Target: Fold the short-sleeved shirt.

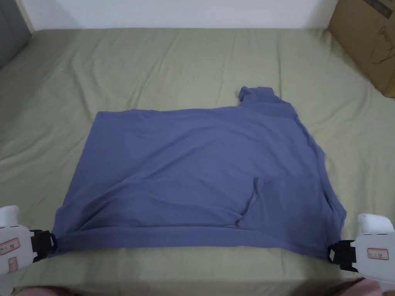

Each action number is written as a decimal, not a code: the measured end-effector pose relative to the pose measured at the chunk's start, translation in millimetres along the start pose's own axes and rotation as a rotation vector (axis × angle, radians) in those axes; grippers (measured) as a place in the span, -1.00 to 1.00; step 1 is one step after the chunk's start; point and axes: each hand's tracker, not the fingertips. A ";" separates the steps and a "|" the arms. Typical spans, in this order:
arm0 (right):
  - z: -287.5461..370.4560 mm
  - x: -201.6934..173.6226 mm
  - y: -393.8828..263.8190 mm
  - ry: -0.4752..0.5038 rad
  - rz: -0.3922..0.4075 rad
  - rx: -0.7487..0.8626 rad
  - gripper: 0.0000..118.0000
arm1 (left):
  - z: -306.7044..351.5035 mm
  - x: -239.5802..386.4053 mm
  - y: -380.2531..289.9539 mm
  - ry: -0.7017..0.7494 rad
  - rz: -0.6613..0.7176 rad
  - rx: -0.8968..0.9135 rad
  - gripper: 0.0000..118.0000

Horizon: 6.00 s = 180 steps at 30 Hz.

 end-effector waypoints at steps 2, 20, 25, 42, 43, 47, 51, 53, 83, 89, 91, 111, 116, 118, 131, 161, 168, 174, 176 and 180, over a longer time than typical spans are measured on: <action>10.2 -8.1 1.4 -0.028 0.057 0.036 -0.88 | 1.7 -1.8 -0.2 0.000 -0.005 0.009 -0.99; 17.5 3.0 140.1 0.001 -0.035 0.079 -0.89 | -22.5 47.4 120.8 0.037 -0.193 0.045 -0.99; -28.0 -2.1 172.6 -0.038 -0.077 -0.014 -0.44 | -60.3 59.0 143.5 0.073 -0.197 0.021 -0.71; 21.0 -19.0 62.9 0.090 0.011 0.094 -1.00 | -8.0 13.0 45.3 0.032 -0.114 0.052 -0.95; 19.4 -19.2 59.5 0.088 0.013 0.085 -1.00 | -9.2 11.0 46.6 0.030 -0.110 0.061 -0.88; 13.6 -19.6 49.2 0.069 0.005 0.062 -1.00 | -27.9 0.9 60.5 -0.050 0.045 -0.014 0.13; 12.3 -14.0 43.9 0.081 -0.037 0.055 -1.00 | -53.1 4.1 63.8 -0.037 0.062 -0.038 0.55; 9.7 -11.6 41.5 0.063 -0.040 0.049 -1.00 | -70.3 8.8 58.0 0.000 0.030 -0.074 0.19; 7.1 2.2 95.1 0.030 0.090 0.091 -0.81 | -7.7 13.3 67.0 0.027 -0.145 -0.019 -0.90; 34.5 14.7 40.0 0.059 0.046 0.043 -0.81 | 14.3 -7.1 27.7 0.056 -0.148 -0.038 -0.90; 31.0 21.0 18.9 0.051 0.031 0.024 -0.81 | 14.8 -11.3 12.5 0.063 -0.152 -0.070 -0.89; 24.0 0.8 91.8 0.110 -0.106 0.167 -1.00 | -4.1 42.4 66.2 -0.006 -0.130 0.036 -1.00; 3.9 -5.4 134.3 0.069 -0.047 0.166 -1.00 | -17.5 52.1 85.4 -0.006 -0.143 0.019 -1.00; -6.2 -3.0 166.6 0.072 -0.057 0.177 -1.00 | -24.5 55.8 98.9 -0.005 -0.145 0.016 -1.00; -144.9 -7.3 321.9 -0.026 0.071 0.007 0.25 | -76.3 67.9 151.5 0.039 -0.127 -0.015 -1.00; -128.9 -32.9 315.9 -0.044 0.195 0.038 -0.99 | -226.3 99.5 270.8 0.149 -0.194 -0.079 0.18; -93.3 -38.6 314.1 -0.018 0.235 0.062 -0.99 | -186.3 96.0 274.3 0.070 -0.117 -0.102 -0.97; -31.4 -37.7 293.3 0.032 0.227 0.138 -0.99 | -107.5 84.1 257.2 0.010 -0.156 0.012 -0.97; -8.9 -33.7 275.5 0.042 0.225 0.152 -0.99 | -72.5 76.7 241.7 -0.013 -0.168 0.056 -0.97; 28.6 -9.3 224.9 0.078 0.191 0.177 -0.99 | -13.1 58.0 196.7 -0.054 -0.180 0.087 -0.97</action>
